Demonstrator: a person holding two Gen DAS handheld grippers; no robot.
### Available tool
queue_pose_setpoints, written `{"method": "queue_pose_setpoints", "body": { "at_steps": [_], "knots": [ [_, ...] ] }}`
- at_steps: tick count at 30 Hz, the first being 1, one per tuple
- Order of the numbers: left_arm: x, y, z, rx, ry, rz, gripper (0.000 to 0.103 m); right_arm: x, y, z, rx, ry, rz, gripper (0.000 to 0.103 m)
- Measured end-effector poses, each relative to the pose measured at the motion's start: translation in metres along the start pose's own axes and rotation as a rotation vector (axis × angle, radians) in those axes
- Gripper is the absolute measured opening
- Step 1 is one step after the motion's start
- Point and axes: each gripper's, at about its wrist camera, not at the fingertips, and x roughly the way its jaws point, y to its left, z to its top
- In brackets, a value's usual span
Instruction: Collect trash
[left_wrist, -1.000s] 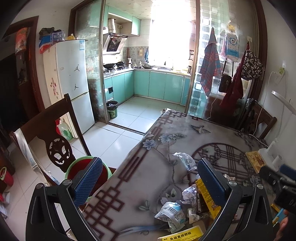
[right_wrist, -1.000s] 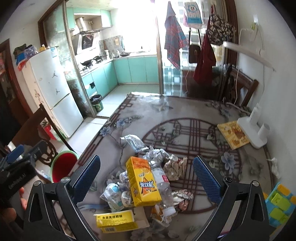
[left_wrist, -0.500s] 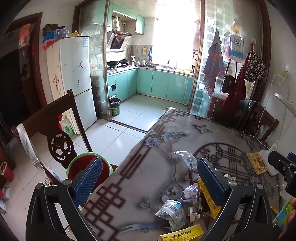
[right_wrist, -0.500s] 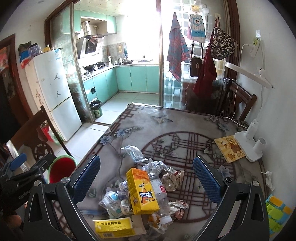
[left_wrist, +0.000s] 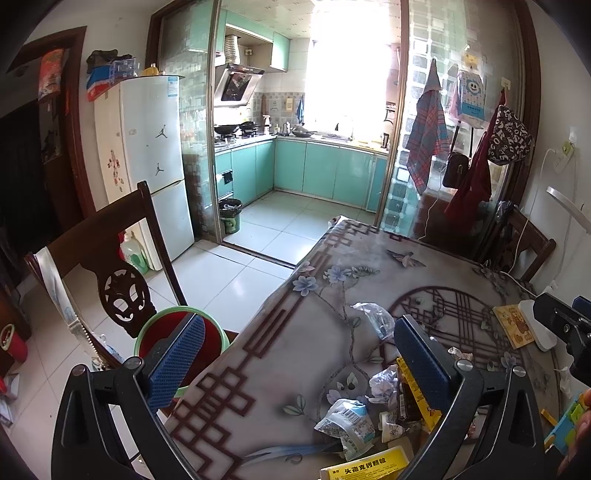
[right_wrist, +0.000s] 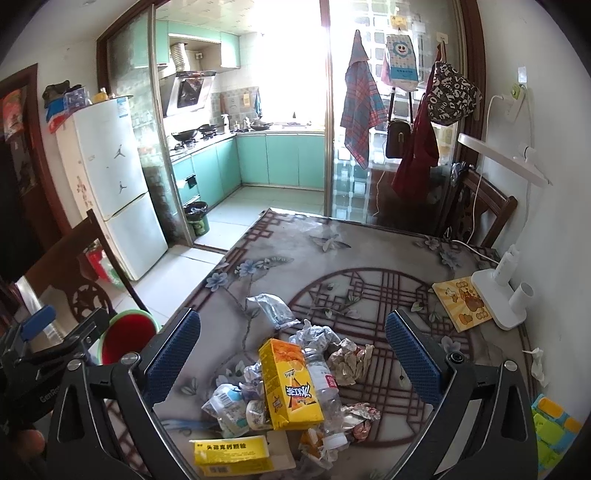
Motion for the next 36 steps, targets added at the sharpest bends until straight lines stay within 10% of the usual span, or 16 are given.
{"method": "queue_pose_setpoints", "body": {
  "at_steps": [23, 27, 33, 36],
  "knots": [
    [0.012, -0.022, -0.004, 0.125, 0.002, -0.065, 0.103, 0.016, -0.026, -0.004, 0.023, 0.039, 0.014, 0.101],
    [0.020, -0.044, -0.022, 0.305, 0.029, -0.214, 0.103, 0.028, -0.054, -0.018, 0.096, 0.107, 0.097, 0.101],
    [0.062, -0.103, -0.115, 0.820, 0.250, -0.376, 0.102, 0.037, -0.087, -0.040, 0.184, 0.217, 0.141, 0.100],
    [0.083, -0.120, -0.153, 0.904, 0.392, -0.474, 0.102, 0.036, -0.089, -0.046, 0.193, 0.248, 0.160, 0.100]
  ]
}}
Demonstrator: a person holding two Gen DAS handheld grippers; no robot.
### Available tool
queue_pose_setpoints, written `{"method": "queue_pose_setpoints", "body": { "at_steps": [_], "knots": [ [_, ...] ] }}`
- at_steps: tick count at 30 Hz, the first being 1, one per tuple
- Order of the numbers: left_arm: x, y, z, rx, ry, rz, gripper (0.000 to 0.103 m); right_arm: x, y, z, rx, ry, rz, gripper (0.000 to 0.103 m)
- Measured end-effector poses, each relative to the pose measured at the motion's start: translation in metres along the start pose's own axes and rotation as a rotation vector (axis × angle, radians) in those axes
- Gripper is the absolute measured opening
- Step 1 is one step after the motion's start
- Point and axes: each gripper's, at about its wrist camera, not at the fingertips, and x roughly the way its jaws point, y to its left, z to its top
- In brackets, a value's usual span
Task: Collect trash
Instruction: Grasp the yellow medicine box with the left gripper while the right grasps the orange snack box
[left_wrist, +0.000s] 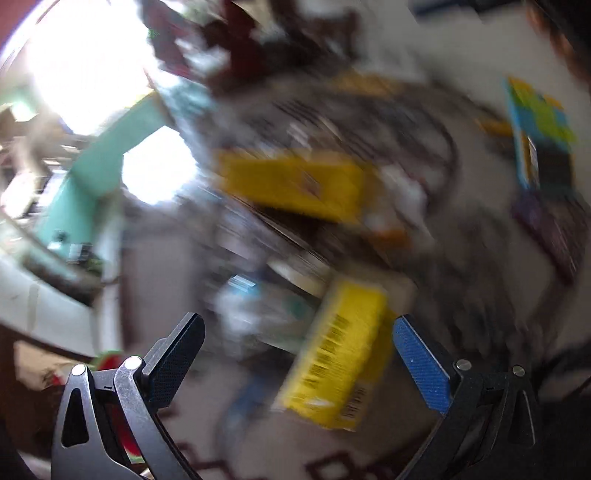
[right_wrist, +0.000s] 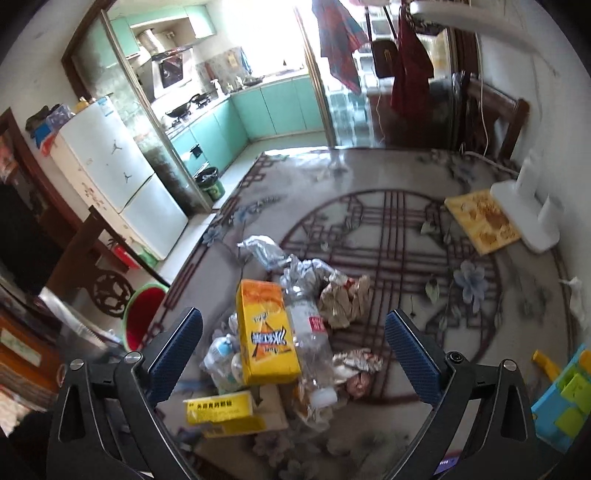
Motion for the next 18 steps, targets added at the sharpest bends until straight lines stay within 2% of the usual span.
{"method": "queue_pose_setpoints", "body": {
  "at_steps": [1, 3, 4, 5, 7, 9, 10, 11, 13, 16, 18],
  "knots": [
    [0.016, -0.006, -0.002, 0.011, 0.045, -0.043, 0.102, 0.001, 0.000, -0.002, 0.002, 0.015, 0.004, 0.100],
    [0.033, -0.011, -0.002, 0.007, 0.088, -0.070, 0.097, 0.003, 0.002, -0.006, 0.002, 0.038, 0.012, 0.100],
    [0.038, -0.012, -0.003, -0.008, 0.097, -0.080, 0.078, 0.004, 0.003, -0.009, -0.003, 0.048, 0.013, 0.100],
    [0.040, -0.012, -0.003, -0.028, 0.102, -0.079, 0.046, 0.007, 0.004, -0.011, -0.010, 0.056, 0.011, 0.099],
    [0.044, -0.011, -0.003, -0.092, 0.102, -0.095, 0.046, 0.016, 0.010, -0.016, -0.034, 0.077, 0.012, 0.093],
    [0.037, -0.008, -0.010, -0.124, 0.093, -0.126, 0.043, 0.029, 0.015, -0.020, -0.046, 0.106, 0.032, 0.080],
    [0.033, -0.011, -0.010, -0.126, 0.081, -0.115, 0.039, 0.037, 0.017, -0.022, -0.048, 0.123, 0.051, 0.075],
    [0.026, -0.012, -0.011, -0.136, 0.066, -0.106, 0.038, 0.044, 0.019, -0.022, -0.047, 0.138, 0.069, 0.066],
    [0.015, -0.007, -0.016, -0.180, 0.037, -0.108, 0.037, 0.061, 0.021, -0.023, -0.047, 0.178, 0.106, 0.063],
    [-0.017, 0.005, -0.023, -0.285, -0.019, -0.149, 0.037, 0.089, 0.025, -0.022, -0.034, 0.235, 0.141, 0.063],
    [-0.034, 0.011, -0.027, -0.314, -0.043, -0.149, 0.037, 0.110, 0.028, -0.021, -0.034, 0.286, 0.148, 0.063]
  ]
}}
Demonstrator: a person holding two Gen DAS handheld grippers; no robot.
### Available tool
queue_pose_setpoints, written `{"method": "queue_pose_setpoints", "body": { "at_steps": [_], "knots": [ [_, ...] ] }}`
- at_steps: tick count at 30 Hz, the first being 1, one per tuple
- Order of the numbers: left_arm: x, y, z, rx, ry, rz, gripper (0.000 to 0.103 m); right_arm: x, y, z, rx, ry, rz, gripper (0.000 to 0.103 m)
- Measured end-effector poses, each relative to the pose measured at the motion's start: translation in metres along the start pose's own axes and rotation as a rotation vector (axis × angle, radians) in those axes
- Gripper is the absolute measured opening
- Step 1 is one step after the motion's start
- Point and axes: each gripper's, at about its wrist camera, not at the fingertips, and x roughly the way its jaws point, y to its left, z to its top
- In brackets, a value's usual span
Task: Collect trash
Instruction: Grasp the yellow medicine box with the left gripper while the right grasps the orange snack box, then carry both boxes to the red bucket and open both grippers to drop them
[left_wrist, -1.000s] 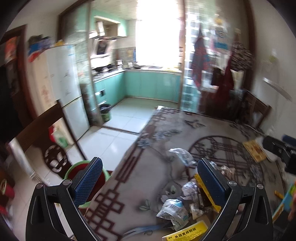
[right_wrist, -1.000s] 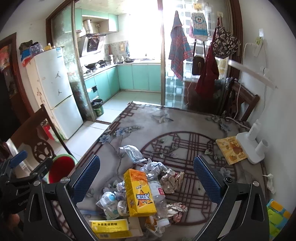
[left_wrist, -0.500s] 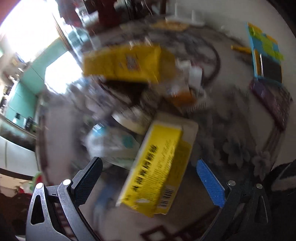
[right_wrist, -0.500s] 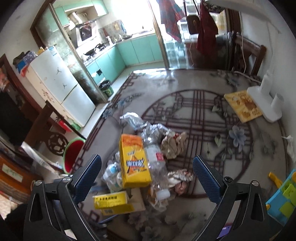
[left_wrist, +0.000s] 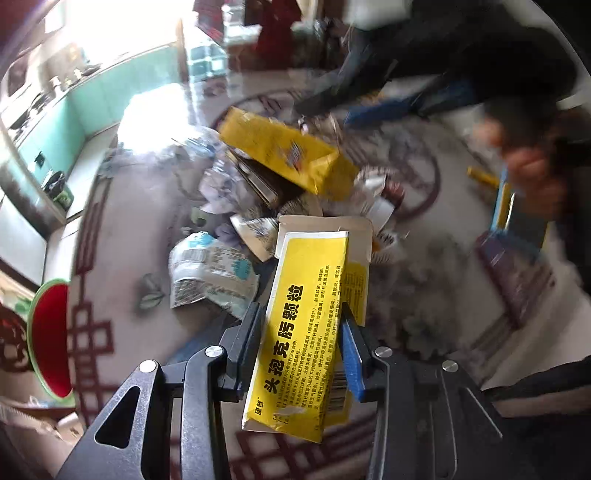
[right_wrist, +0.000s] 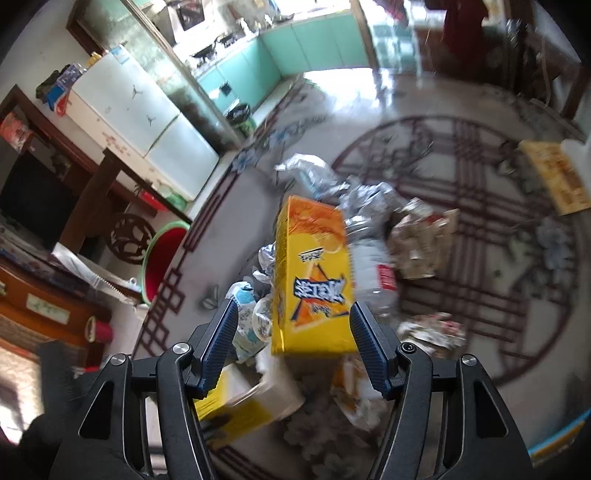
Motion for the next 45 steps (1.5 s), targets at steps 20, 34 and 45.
{"method": "queue_pose_setpoints", "body": {
  "at_steps": [20, 34, 45],
  "knots": [
    [-0.130, 0.139, -0.006, -0.340, -0.213, 0.398, 0.039, -0.024, 0.046, 0.021, 0.024, -0.121, -0.070, 0.043],
    [-0.057, 0.377, -0.087, -0.646, -0.019, 0.423, 0.039, 0.173, 0.258, 0.047, -0.218, 0.121, 0.084, 0.043],
    [-0.033, 0.426, -0.099, -0.656, 0.006, 0.430, 0.066, 0.216, 0.265, 0.053, -0.149, 0.091, 0.013, 0.093]
  ]
}}
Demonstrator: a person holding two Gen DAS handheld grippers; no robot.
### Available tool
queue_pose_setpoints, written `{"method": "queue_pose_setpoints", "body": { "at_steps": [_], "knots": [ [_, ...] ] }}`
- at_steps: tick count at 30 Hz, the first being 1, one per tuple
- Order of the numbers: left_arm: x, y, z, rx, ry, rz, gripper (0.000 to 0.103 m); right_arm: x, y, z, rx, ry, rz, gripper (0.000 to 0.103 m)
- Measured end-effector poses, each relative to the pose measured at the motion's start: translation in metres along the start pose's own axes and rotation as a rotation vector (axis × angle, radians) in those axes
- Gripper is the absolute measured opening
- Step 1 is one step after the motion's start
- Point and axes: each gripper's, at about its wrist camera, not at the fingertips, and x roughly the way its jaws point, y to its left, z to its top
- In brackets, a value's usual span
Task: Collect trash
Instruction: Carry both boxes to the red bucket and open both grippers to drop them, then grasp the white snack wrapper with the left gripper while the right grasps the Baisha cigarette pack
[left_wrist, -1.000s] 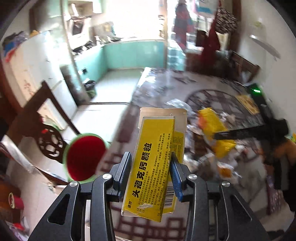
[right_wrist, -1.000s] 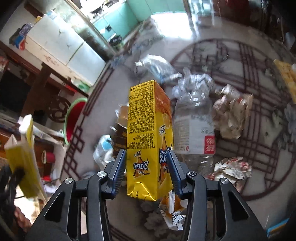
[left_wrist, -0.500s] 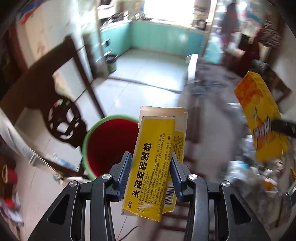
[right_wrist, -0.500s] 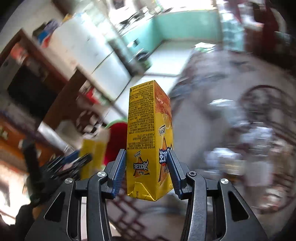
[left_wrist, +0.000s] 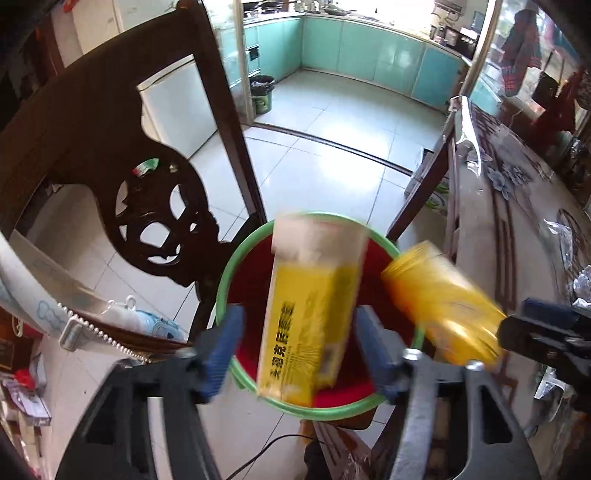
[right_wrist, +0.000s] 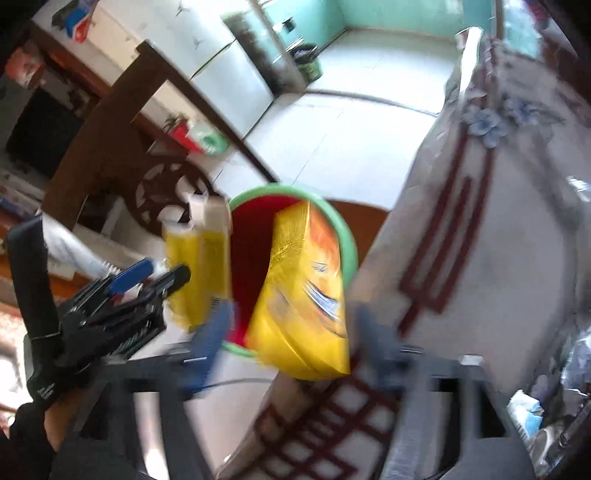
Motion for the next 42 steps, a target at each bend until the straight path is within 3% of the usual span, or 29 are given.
{"method": "queue_pose_setpoints", "body": {
  "at_steps": [7, 12, 15, 17, 22, 25, 28, 30, 31, 36, 42],
  "knots": [
    [-0.012, -0.024, 0.008, 0.032, -0.017, -0.059, 0.066, -0.073, -0.015, -0.014, -0.007, -0.183, -0.106, 0.093],
    [-0.045, -0.074, 0.010, 0.135, -0.074, -0.157, 0.074, -0.140, -0.065, -0.037, 0.109, -0.302, -0.200, 0.099],
    [-0.065, -0.113, 0.007, 0.209, -0.091, -0.238, 0.074, -0.171, -0.107, -0.048, 0.189, -0.306, -0.302, 0.099],
    [-0.075, -0.135, 0.002, 0.248, -0.103, -0.279, 0.074, -0.181, -0.135, -0.056, 0.253, -0.284, -0.325, 0.099],
    [-0.086, -0.184, -0.013, 0.255, -0.081, -0.360, 0.074, -0.157, -0.186, -0.073, 0.381, -0.163, -0.268, 0.099],
    [-0.087, -0.203, -0.026, 0.263, -0.040, -0.378, 0.074, -0.138, -0.203, -0.082, 0.389, -0.092, -0.215, 0.092],
    [-0.088, -0.222, -0.041, 0.295, -0.008, -0.362, 0.074, -0.115, -0.218, -0.087, 0.409, -0.026, -0.164, 0.077],
    [-0.086, -0.229, -0.049, 0.293, 0.016, -0.369, 0.074, -0.107, -0.221, -0.092, 0.407, 0.005, -0.125, 0.054],
    [-0.084, -0.234, -0.053, 0.289, 0.031, -0.368, 0.074, -0.105, -0.223, -0.096, 0.402, 0.021, -0.109, 0.048],
    [-0.073, -0.249, -0.070, 0.268, 0.088, -0.378, 0.074, -0.126, -0.225, -0.101, 0.372, -0.029, -0.055, 0.046],
    [-0.050, -0.276, -0.082, 0.216, 0.200, -0.429, 0.074, -0.174, -0.229, -0.105, 0.322, -0.141, -0.084, 0.046]
  ]
}}
